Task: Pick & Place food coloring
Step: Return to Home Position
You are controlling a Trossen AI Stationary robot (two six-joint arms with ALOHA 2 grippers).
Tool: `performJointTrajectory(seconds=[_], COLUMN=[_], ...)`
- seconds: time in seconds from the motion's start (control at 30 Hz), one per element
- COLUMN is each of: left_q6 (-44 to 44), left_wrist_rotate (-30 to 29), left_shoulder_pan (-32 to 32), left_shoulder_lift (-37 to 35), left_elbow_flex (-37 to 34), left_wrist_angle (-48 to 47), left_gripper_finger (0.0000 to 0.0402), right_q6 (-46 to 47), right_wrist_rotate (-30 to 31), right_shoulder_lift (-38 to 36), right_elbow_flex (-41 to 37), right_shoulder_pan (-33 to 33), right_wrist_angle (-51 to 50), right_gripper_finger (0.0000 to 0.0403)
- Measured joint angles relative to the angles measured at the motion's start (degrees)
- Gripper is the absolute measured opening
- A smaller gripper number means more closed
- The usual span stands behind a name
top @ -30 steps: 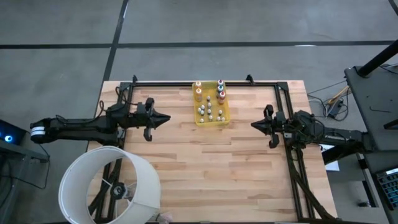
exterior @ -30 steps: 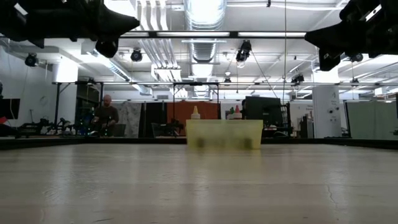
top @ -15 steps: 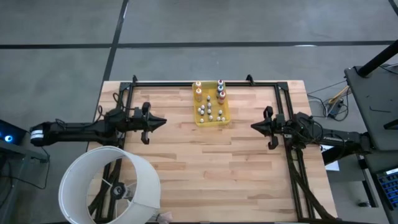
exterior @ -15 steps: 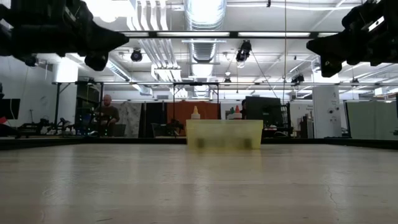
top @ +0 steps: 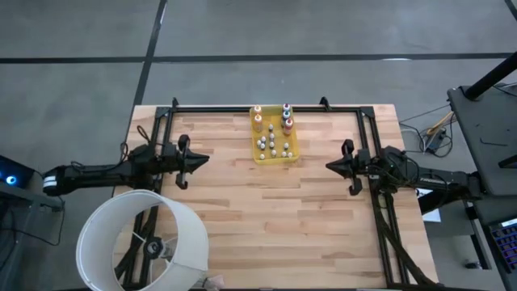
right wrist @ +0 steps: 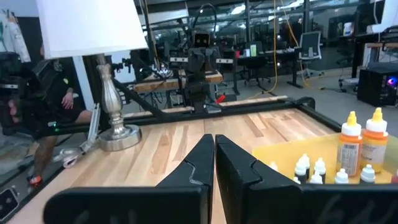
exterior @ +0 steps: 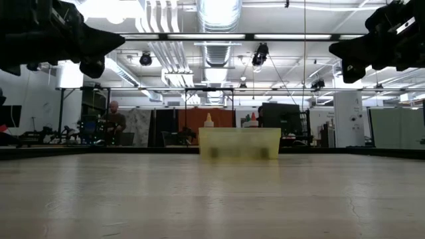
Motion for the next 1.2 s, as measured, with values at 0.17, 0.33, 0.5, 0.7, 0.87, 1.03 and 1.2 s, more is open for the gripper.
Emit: performJointTrajectory(seconds=[0.17, 0.33, 0.5, 0.7, 0.87, 1.03, 1.2], left_q6=[-0.7, 0.0, -0.2, -0.2, 0.5, 0.6, 0.6], left_wrist_rotate=[-0.6, -0.6, -0.6, -0.7, -0.7, -0.7, -0.6], left_shoulder_pan=[0.0, 0.0, 0.0, 0.0, 0.0, 0.0, 0.0], left_shoulder_lift=[-2.1, -2.8, -3.0, -3.0, -3.2, -4.1, -5.8], left_elbow_flex=[-1.5, -1.8, -1.9, -1.9, -1.9, -1.9, -1.9], left_wrist_angle=[-0.5, -3.0, -5.9, -8.8, -9.0, -9.0, -9.5], left_gripper_finger=[0.0, 0.0, 0.0, 0.0, 0.0, 0.0, 0.0], right_q6=[0.0, -1.6, -2.1, -2.1, -2.4, -2.6, -4.1], right_wrist_rotate=[-0.2, -0.2, -0.2, -0.2, -0.2, -0.5, -1.1], right_shoulder_lift=[0.0, 0.0, 0.0, 0.0, 0.0, -0.3, -2.9], right_elbow_flex=[0.0, 0.0, 0.1, 0.1, 0.1, 0.1, 0.0], right_shoulder_pan=[0.0, 0.0, 0.0, 0.0, 0.0, 0.0, 0.0], right_wrist_angle=[-0.7, -0.8, -2.6, -3.9, -4.3, -4.3, -4.3], right_gripper_finger=[0.0009, 0.0009, 0.0009, 0.0009, 0.0009, 0.0009, 0.0009])
